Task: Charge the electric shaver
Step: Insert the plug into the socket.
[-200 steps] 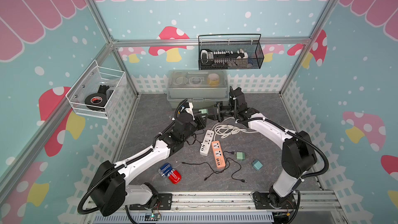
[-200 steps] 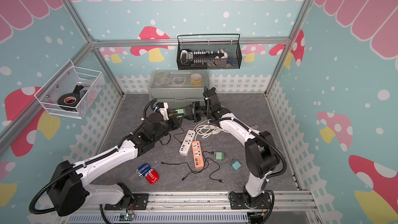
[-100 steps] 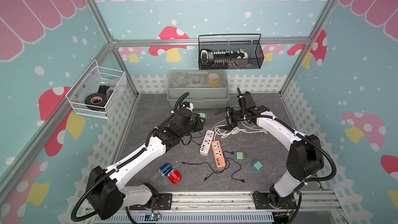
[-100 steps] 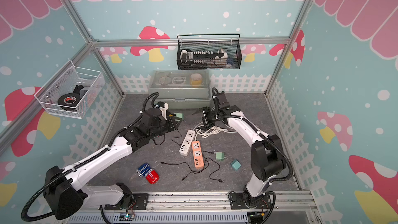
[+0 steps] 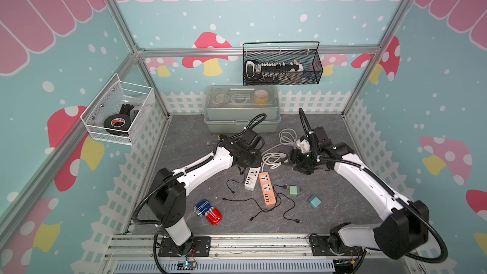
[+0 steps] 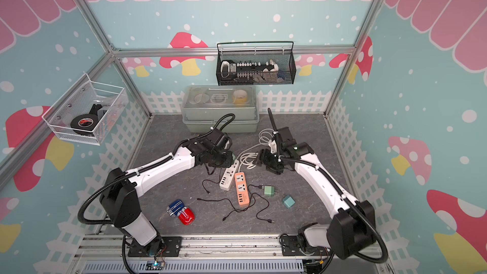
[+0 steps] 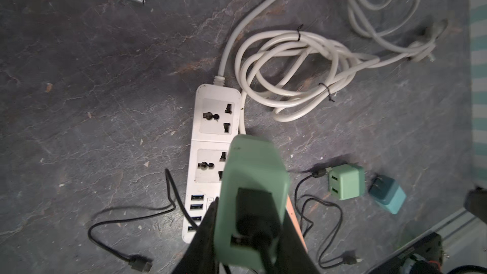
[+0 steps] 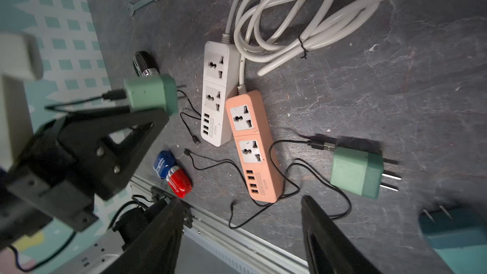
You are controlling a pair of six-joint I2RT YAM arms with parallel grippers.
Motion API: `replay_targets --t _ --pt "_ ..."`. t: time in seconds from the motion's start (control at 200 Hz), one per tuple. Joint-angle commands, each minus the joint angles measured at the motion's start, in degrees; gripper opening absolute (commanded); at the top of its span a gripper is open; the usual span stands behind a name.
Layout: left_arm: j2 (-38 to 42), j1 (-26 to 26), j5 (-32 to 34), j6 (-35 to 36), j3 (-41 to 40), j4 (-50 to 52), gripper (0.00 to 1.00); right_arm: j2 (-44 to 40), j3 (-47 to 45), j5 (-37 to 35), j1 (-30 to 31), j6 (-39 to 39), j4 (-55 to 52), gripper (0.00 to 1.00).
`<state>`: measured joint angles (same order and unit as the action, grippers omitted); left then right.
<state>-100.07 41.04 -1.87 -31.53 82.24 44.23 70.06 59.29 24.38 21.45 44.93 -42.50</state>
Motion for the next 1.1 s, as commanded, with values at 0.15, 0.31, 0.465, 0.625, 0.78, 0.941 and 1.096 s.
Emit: replay_targets --t 0.15,0.31,0.465,0.625,0.78,0.941,1.096 --pt "-8.35 0.93 5.34 6.91 10.81 9.75 0.0 -15.22 -10.49 -1.71 0.26 -6.0 13.06 0.73" --pt "-11.87 1.91 8.65 7.91 13.89 12.92 0.0 -15.19 -10.42 -1.74 0.26 -5.46 12.68 0.73" --pt "-12.88 2.82 9.11 7.62 12.96 10.36 0.0 -15.07 -9.51 -2.15 0.26 -5.73 13.06 0.73" --pt "-14.78 2.87 8.98 7.49 13.82 9.89 0.0 -14.04 -9.14 -1.71 0.3 -5.33 13.41 0.72" --pt "-15.15 2.84 9.43 7.41 12.51 8.66 0.0 -13.73 -8.68 -1.7 0.26 -5.2 13.52 0.72" --pt "-14.55 2.65 9.24 7.37 10.68 5.37 0.0 -13.77 -8.59 -1.43 0.26 -5.2 13.96 0.72" --pt "-15.61 2.6 9.11 7.66 11.38 4.91 0.0 -13.65 -9.04 -1.35 0.26 -4.98 14.11 0.72"
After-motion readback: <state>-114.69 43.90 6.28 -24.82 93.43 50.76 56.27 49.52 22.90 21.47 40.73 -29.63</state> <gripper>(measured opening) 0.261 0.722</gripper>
